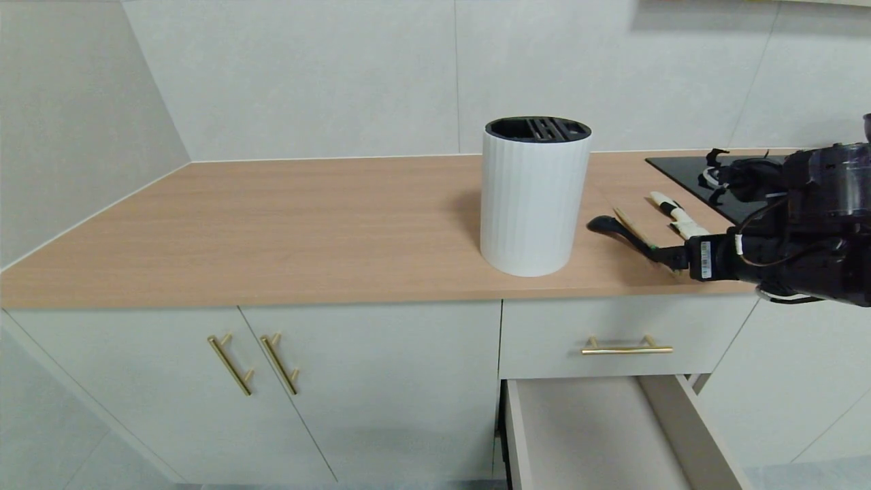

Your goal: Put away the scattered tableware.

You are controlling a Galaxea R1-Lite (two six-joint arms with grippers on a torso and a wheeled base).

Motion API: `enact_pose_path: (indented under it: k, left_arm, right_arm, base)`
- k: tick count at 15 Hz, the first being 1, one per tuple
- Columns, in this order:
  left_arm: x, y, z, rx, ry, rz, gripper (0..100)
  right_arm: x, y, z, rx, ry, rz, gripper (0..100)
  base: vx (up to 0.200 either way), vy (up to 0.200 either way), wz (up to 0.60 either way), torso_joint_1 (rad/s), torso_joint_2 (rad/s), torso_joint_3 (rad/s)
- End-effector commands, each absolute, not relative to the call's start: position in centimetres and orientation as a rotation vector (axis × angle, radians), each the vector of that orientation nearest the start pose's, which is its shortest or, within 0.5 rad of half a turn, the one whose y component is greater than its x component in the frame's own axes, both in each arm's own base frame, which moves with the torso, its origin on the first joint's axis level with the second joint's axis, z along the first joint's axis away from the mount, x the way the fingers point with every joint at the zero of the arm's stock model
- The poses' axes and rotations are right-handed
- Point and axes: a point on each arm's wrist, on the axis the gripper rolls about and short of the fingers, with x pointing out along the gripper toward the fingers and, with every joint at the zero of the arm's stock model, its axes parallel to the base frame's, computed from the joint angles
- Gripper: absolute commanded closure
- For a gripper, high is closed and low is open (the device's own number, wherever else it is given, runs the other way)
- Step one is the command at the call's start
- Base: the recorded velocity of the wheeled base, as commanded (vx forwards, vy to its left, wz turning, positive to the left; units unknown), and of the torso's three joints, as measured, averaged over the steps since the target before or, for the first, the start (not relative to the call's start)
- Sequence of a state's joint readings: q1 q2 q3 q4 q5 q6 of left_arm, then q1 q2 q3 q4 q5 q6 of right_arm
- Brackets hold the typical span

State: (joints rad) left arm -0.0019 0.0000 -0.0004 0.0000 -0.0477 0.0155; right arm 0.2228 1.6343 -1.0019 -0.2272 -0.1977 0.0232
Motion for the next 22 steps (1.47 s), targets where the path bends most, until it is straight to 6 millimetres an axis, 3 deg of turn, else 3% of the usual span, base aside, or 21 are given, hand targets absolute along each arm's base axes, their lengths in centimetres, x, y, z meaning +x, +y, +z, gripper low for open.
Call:
enact_pose_path:
  k: [1, 13, 14, 22]
  left_arm:
    - [-2.3, -0.1, 7.6, 0.015, 0.001, -0.049, 0]
    - [-2.3, -0.1, 7.6, 0.015, 0.001, -0.049, 0]
    - [-2.3, -0.1, 7.6, 0.015, 0.001, -0.049, 0]
    - [-2.3, -0.1, 7.6, 0.015, 0.001, -0.049, 0]
  right_arm:
    - [30.3, 6.3, 20.2, -0.066, 0.441, 0.014, 0]
    - [31.5, 7.0, 19.0, -0.027, 0.44, 0.018, 0]
    - [31.4, 7.2, 19.0, -0.028, 0.44, 0.024, 100]
    - [31.2, 7.3, 19.1, -0.03, 0.438, 0.025, 100]
  base:
    - [0.0, 0.0, 0.0, 0.0, 0.0, 0.0]
    - [0.0, 0.0, 0.0, 0.0, 0.0, 0.0]
    - [0.0, 0.0, 0.0, 0.0, 0.0, 0.0]
    - [0.0, 0.0, 0.0, 0.0, 0.0, 0.0]
